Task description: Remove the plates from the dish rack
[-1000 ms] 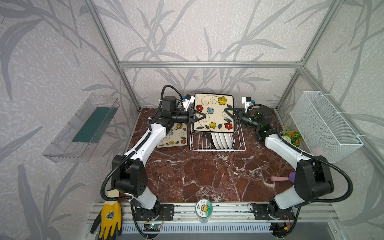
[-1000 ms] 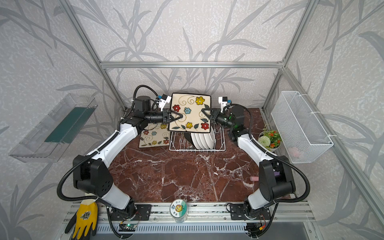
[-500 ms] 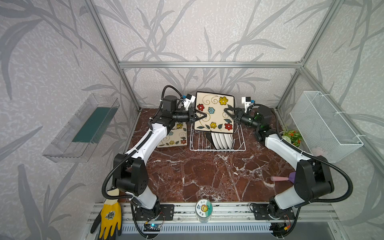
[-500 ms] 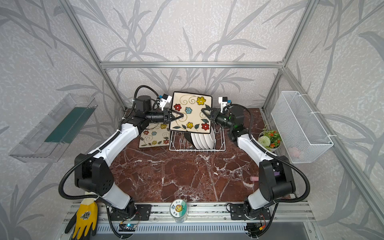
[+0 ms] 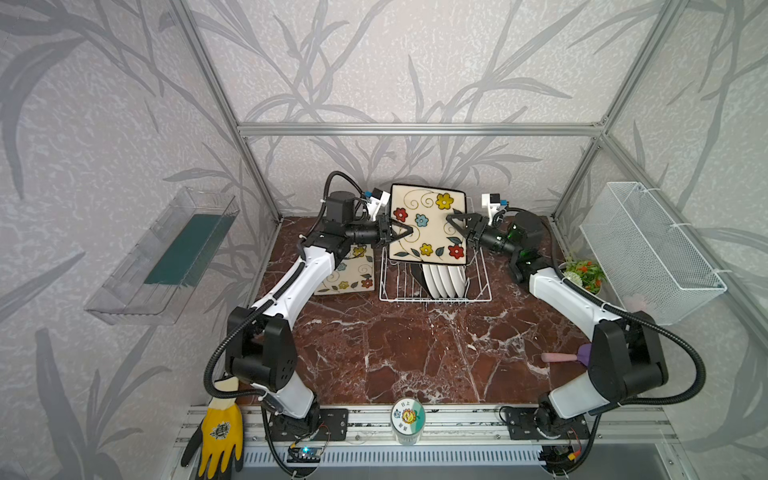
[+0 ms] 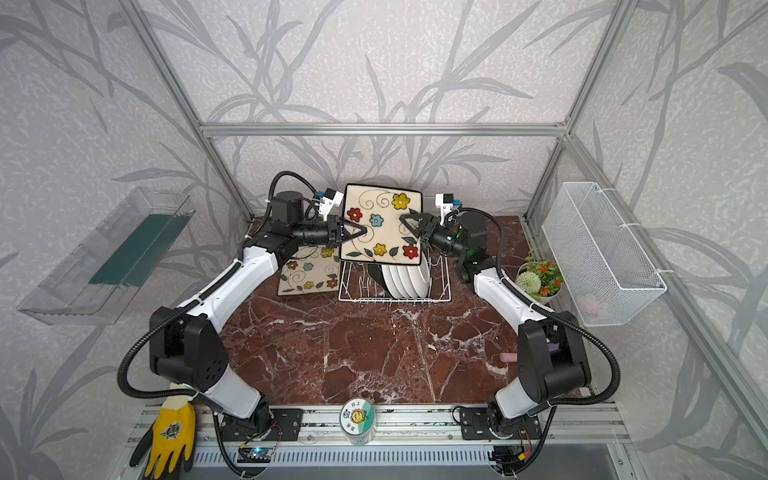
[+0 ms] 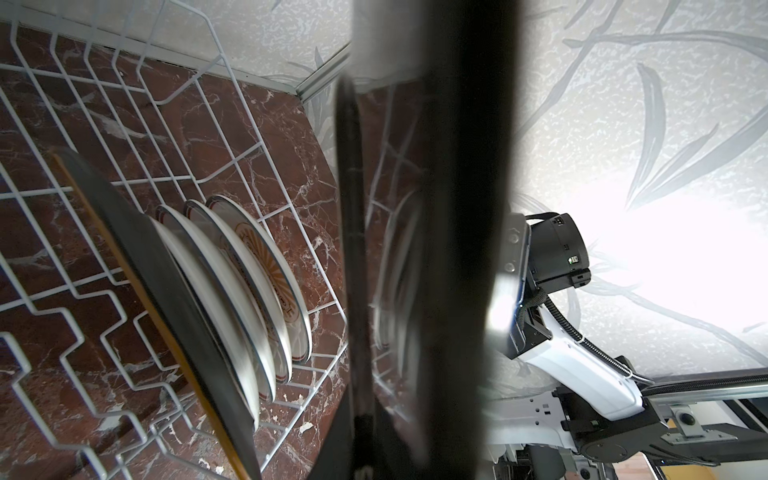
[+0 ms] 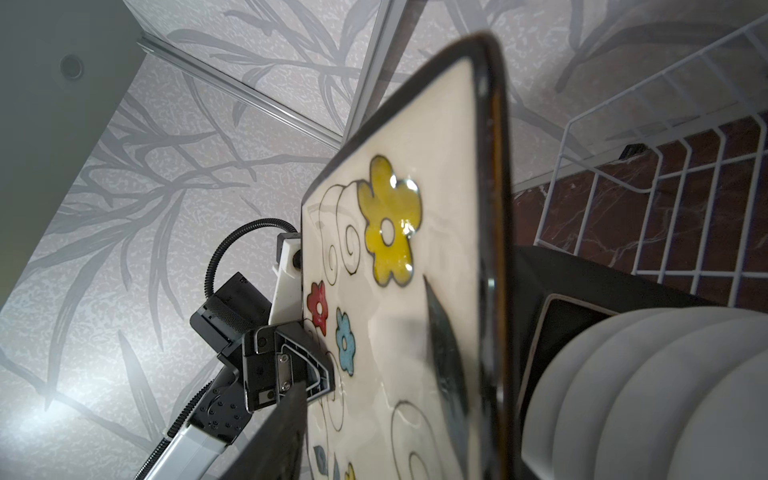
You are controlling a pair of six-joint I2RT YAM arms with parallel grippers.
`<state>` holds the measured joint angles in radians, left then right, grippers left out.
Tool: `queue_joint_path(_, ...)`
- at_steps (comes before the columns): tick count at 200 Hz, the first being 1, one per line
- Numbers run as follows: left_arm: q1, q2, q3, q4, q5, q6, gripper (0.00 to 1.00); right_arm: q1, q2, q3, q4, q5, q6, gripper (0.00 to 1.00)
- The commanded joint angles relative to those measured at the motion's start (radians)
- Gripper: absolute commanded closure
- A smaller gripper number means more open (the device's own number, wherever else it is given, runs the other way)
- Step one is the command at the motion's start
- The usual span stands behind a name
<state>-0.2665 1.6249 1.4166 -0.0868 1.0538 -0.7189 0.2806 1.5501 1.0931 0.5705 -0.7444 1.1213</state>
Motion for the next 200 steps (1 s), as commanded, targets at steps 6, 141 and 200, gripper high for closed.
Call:
queue_joint_path(6,0.0,-0.039,0.072,0.15,0.047,-0.027,1.0,0.005,-0.018,0.042,-0.04,-0.023,-0.024,0.27)
queue_joint_path(141,0.016,-0.065,0.179,-0.066,-0.009,0.112,1.0,0.005,-0.171,0.103,-0.46,0.072,-0.348,0.01)
queue_joint_path(200,0.091,-0.096,0.243,-0.208,-0.039,0.206,1.0,0.012,-0.301,0.067,-0.625,0.107,-0.567,0.01)
